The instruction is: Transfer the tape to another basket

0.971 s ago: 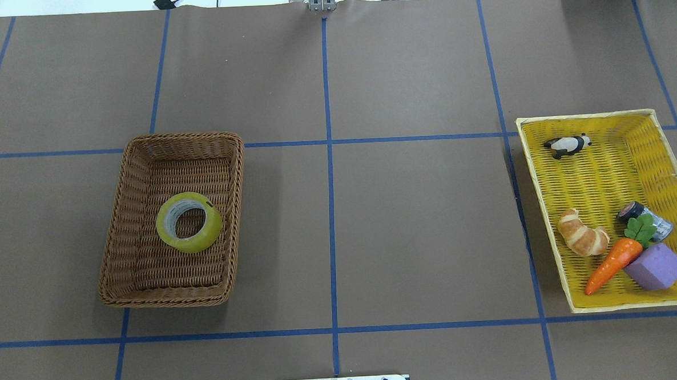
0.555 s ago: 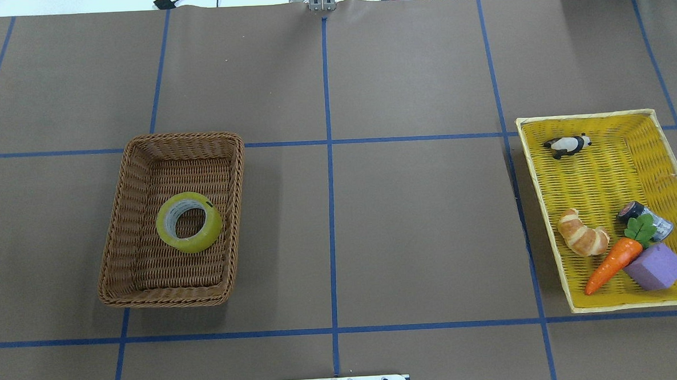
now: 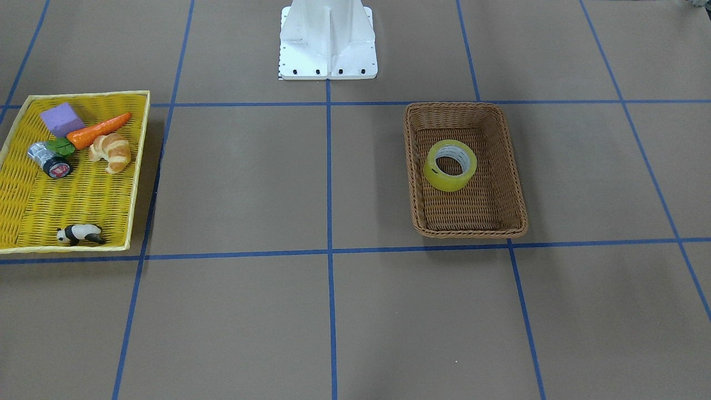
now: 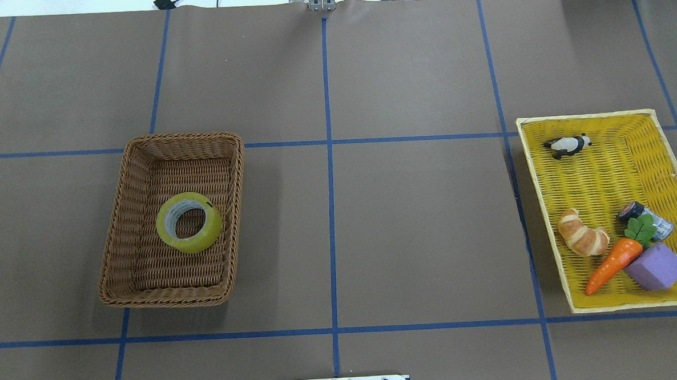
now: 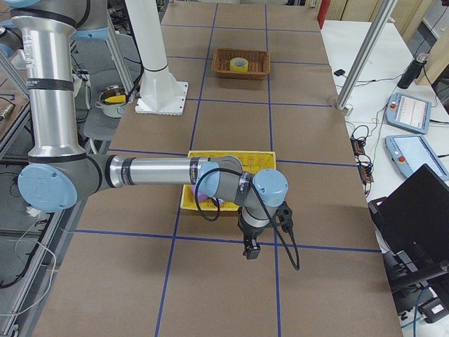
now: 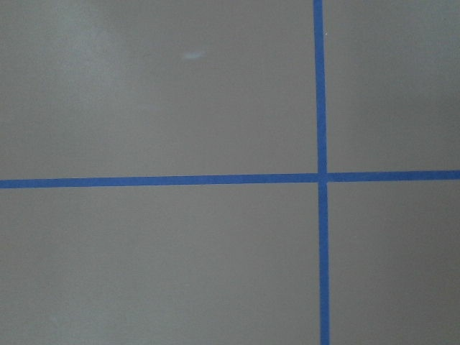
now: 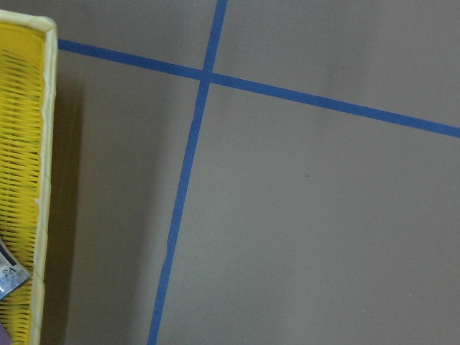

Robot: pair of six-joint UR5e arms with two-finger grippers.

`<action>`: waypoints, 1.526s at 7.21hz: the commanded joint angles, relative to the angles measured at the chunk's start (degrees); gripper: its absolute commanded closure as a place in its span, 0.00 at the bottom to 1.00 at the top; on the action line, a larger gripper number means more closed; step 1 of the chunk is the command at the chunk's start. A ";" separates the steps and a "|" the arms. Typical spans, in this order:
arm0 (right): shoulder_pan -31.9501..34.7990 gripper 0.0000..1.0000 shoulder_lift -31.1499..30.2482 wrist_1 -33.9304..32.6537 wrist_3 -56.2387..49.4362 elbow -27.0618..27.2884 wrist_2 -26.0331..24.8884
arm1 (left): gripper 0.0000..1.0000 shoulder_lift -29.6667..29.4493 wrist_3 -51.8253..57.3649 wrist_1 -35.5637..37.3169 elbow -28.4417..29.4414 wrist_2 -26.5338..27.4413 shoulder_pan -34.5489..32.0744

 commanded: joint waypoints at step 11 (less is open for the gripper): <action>-5.11 0.00 0.56 0.24 8.30 6.39 -0.09 | 0.02 0.18 -1.45 0.17 -1.69 0.08 3.32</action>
